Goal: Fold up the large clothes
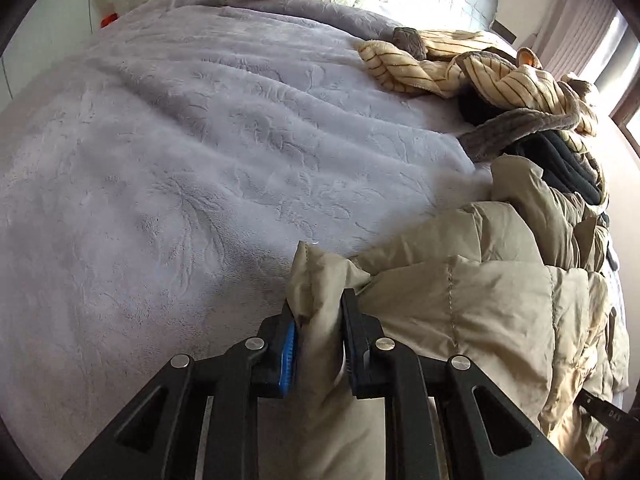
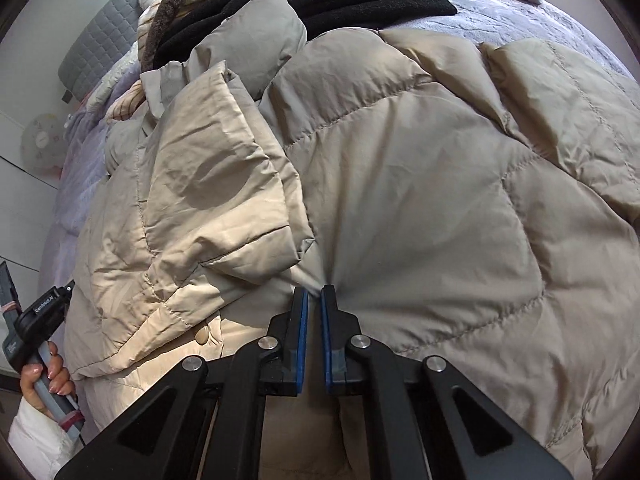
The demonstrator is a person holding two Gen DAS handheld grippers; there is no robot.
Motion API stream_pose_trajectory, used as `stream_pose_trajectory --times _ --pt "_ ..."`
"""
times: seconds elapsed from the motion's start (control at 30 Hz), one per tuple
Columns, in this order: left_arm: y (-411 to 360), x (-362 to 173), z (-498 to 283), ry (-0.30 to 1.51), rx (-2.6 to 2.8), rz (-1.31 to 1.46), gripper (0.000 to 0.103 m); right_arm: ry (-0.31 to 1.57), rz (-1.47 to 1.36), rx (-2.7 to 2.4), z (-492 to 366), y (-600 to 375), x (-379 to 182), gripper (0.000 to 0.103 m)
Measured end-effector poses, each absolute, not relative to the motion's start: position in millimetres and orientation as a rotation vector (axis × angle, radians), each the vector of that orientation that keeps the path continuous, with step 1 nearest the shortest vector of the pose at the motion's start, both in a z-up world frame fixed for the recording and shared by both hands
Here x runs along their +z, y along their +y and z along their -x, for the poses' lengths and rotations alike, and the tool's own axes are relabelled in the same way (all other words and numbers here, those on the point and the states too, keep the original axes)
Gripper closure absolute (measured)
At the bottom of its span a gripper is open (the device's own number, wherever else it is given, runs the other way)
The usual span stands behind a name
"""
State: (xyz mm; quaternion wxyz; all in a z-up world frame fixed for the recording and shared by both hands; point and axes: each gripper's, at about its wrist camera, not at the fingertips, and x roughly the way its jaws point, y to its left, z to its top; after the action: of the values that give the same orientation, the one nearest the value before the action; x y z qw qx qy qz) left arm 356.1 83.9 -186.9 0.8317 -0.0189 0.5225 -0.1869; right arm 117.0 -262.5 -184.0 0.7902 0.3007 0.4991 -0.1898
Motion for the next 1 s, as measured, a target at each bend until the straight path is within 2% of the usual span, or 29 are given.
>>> stream_pose_trajectory --times 0.03,0.1,0.13,0.17,0.2,0.23,0.3,0.33,0.37,0.4,0.47,0.53,0.57,0.7,0.73,0.77,0.9,1.0 --pt "79 -183 -357 1.106 -0.401 0.014 0.083 1.071 -0.669 -0.402 -116 -264 -182 0.098" --pt "74 -181 -358 1.107 -0.408 -0.008 0.082 1.037 -0.756 -0.362 -113 -271 -175 0.086" --pt "72 -180 -360 1.109 -0.408 -0.005 0.082 1.009 -0.789 -0.36 -112 -276 -170 0.069" --pt "81 -183 -356 1.11 -0.41 0.001 0.083 0.972 -0.824 -0.363 -110 -282 -166 0.042" --pt "81 -184 -356 1.111 -0.409 0.004 0.082 0.929 -0.867 -0.342 -110 -288 -163 0.03" --pt "81 -183 -356 1.112 -0.407 0.005 0.083 0.903 -0.918 -0.314 -114 -294 -164 0.022" --pt "81 -183 -352 1.11 -0.403 -0.006 0.082 0.907 -1.023 -0.28 -127 -306 -173 0.023" --pt "81 -181 -351 1.108 -0.402 -0.014 0.082 0.909 -1.066 -0.262 -134 -311 -179 0.034" --pt "81 -180 -349 1.107 -0.4 -0.021 0.082 0.941 -1.072 -0.261 -143 -312 -184 0.078" --pt "82 -179 -348 1.108 -0.397 -0.028 0.082 0.988 -1.043 -0.289 -150 -312 -187 0.096" --pt "85 -176 -350 1.114 -0.405 -0.018 0.079 1.014 -0.943 -0.352 -150 -306 -182 0.096" --pt "92 -167 -352 1.089 -0.36 -0.02 0.041 1.047 -0.803 -0.409 -146 -298 -177 0.096" --pt "98 -159 -352 1.051 -0.323 -0.023 0.035 1.058 -0.762 -0.419 -144 -295 -177 0.096" --pt "122 -143 -358 1.05 -0.278 0.023 0.035 1.078 -0.751 -0.392 -139 -299 -174 0.094" --pt "125 -139 -355 1.055 -0.283 0.021 0.035 1.085 -0.728 -0.414 -135 -300 -170 0.09" --pt "125 -134 -350 1.052 -0.295 0.01 0.035 1.085 -0.684 -0.461 -132 -300 -162 0.081" --pt "117 -124 -315 1.044 -0.378 -0.022 0.035 0.939 -0.566 -0.461 -111 -285 -117 0.081" --pt "103 -143 -294 1.078 -0.387 -0.068 0.035 0.966 -0.499 -0.328 -123 -267 -116 0.081"
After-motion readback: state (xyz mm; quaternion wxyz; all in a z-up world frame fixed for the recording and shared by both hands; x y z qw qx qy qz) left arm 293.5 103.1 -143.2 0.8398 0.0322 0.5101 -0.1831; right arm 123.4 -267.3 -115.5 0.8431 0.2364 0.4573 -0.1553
